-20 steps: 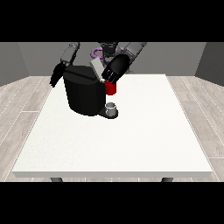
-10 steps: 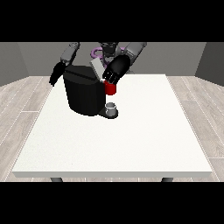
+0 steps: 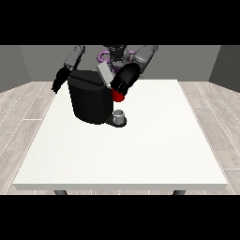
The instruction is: Insert the coffee pod into the coffee machine and close the lid
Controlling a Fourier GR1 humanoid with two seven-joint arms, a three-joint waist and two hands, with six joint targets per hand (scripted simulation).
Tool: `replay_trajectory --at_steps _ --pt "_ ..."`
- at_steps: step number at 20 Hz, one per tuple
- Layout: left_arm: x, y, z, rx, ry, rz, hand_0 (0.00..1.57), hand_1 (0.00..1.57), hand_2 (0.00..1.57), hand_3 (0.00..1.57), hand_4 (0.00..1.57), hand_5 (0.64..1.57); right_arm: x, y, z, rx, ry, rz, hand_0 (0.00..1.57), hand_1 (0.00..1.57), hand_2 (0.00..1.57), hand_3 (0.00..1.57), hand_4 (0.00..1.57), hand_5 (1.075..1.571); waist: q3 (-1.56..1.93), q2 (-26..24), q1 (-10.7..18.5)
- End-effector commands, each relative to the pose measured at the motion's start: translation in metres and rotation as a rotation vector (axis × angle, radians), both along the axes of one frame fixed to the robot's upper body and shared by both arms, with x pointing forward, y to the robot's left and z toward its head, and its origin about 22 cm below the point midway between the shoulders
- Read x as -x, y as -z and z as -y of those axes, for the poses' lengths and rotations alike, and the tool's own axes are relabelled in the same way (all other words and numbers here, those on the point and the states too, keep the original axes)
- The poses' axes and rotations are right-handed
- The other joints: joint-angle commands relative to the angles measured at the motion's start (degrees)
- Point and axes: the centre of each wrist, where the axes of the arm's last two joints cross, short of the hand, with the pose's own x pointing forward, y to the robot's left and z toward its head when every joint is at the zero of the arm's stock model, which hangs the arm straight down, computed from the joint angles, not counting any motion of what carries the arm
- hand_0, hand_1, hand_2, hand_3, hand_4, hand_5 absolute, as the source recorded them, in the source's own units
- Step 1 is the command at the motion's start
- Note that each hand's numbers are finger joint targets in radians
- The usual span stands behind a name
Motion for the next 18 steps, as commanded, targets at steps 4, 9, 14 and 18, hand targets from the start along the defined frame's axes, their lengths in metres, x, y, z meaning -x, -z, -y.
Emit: replay_trajectory --at_steps 4,9,14,18 --pt "0.001 -0.012 -0.006 0.021 0.011 0.055 1.14 1.14 1.14 0.96 0.00 1.571 -0.003 -0.005 -0.009 -0.031 0.011 0.017 0.00 0.00 0.00 0.00 0.08 1.571 -0.15 1.41 0.28" --pt "0.003 -0.032 0.004 0.054 0.031 0.132 1.25 1.25 1.21 0.95 0.00 1.571 -0.013 -0.014 -0.002 -0.009 -0.001 0.043 0.00 0.00 0.00 0.00 0.00 1.571 -0.14 3.27 0.74" --pt "0.005 -0.044 -0.004 0.022 0.030 0.185 1.27 1.27 1.24 0.97 0.00 1.571 -0.008 -0.007 -0.014 0.012 -0.003 0.078 0.00 0.00 0.00 0.00 0.22 1.571 -0.13 5.83 -0.83" --pt "0.003 -0.024 0.001 -0.052 0.047 0.171 1.09 1.09 1.07 0.80 0.00 1.571 -0.007 -0.005 -0.010 0.017 0.013 0.007 0.00 0.00 0.00 0.00 0.16 1.571 -0.15 2.56 0.45"
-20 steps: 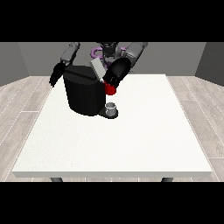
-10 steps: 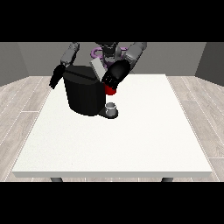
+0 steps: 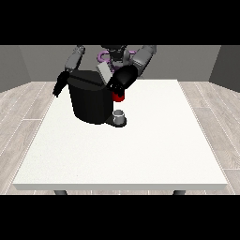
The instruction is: Insert the coffee pod into the coffee machine and close the lid
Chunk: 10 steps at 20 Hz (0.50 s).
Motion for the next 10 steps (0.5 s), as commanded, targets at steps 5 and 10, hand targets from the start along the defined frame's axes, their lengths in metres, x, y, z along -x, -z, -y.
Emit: replay_trajectory --at_steps 5,10 --pt "0.001 0.001 -0.016 -0.063 -0.039 0.072 0.74 0.74 0.87 0.65 0.00 1.571 -0.004 -0.019 0.002 0.033 0.002 0.020 0.00 0.00 0.00 0.00 0.20 1.571 -0.09 1.43 -1.09" --pt "-0.001 0.002 -0.020 -0.073 -0.078 0.040 0.00 0.00 0.62 0.49 0.00 1.571 0.000 -0.022 -0.020 0.019 -0.012 -0.007 0.00 0.00 0.00 0.00 0.00 1.571 -0.10 -0.30 -1.79"
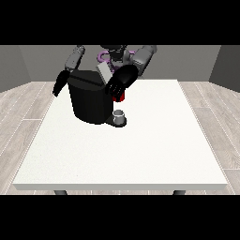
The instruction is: Insert the coffee pod into the coffee machine and close the lid
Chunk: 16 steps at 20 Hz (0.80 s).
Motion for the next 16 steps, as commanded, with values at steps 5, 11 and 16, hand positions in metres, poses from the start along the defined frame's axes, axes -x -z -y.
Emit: replay_trajectory --at_steps 5,11,16 --pt "0.004 -0.003 -0.026 -0.037 -0.035 0.048 0.00 0.00 0.53 0.45 0.00 1.571 -0.006 -0.018 0.010 -0.010 -0.003 0.018 0.00 0.00 0.00 0.00 0.13 1.571 -0.10 1.28 0.79" --pt "-0.008 0.059 0.016 0.005 -0.023 -0.107 0.00 0.00 0.22 0.15 0.00 1.571 0.008 0.027 0.014 -0.026 0.002 -0.108 0.00 0.00 0.00 0.00 0.00 1.571 -0.09 -6.42 3.64" --pt "-0.005 0.117 0.012 0.051 0.023 -0.258 0.00 0.00 0.00 0.00 0.00 1.571 0.030 0.068 0.037 -0.065 0.067 -0.207 0.00 0.00 0.00 0.00 0.00 1.571 -0.10 -13.50 8.64"
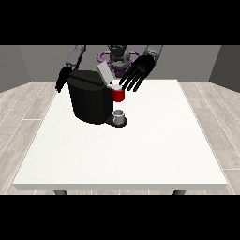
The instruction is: Insert the coffee pod into the coffee machine and close the lid
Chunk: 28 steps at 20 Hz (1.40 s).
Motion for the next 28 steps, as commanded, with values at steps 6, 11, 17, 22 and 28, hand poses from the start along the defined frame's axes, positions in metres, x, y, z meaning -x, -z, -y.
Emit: replay_trajectory --at_steps 6,11,17,22,28 --pt "0.010 0.106 0.017 0.432 0.118 -0.216 0.00 0.00 0.15 0.00 0.00 1.571 0.043 0.061 0.013 -0.035 0.084 -0.155 0.00 0.00 0.00 0.00 0.00 1.571 -0.21 -14.12 7.60" --pt "0.042 0.206 0.013 0.921 0.033 -0.349 0.00 0.00 0.00 0.00 0.41 1.571 0.053 0.063 0.033 -0.077 0.101 -0.160 0.00 0.00 0.00 0.00 0.00 1.571 -0.36 -20.63 12.92" --pt "0.090 0.285 0.022 1.021 -0.004 -0.514 0.00 0.00 0.00 0.00 0.42 1.571 0.041 0.037 0.029 -0.125 -0.036 -0.104 0.00 0.00 0.00 0.00 0.00 1.571 -0.12 -27.50 17.82" --pt "0.116 0.316 0.039 1.020 -0.049 -0.634 0.00 0.00 0.00 0.00 0.39 1.571 0.028 0.010 0.014 -0.016 -0.098 -0.106 0.00 0.00 0.00 0.00 0.15 1.571 -0.11 -32.34 21.24" --pt "0.118 0.301 0.035 1.103 -0.035 -0.585 0.00 0.00 0.00 0.00 0.35 1.571 0.021 0.004 0.050 -0.041 -0.053 -0.102 0.00 0.00 0.00 0.00 0.00 1.571 -0.08 -29.13 22.65"
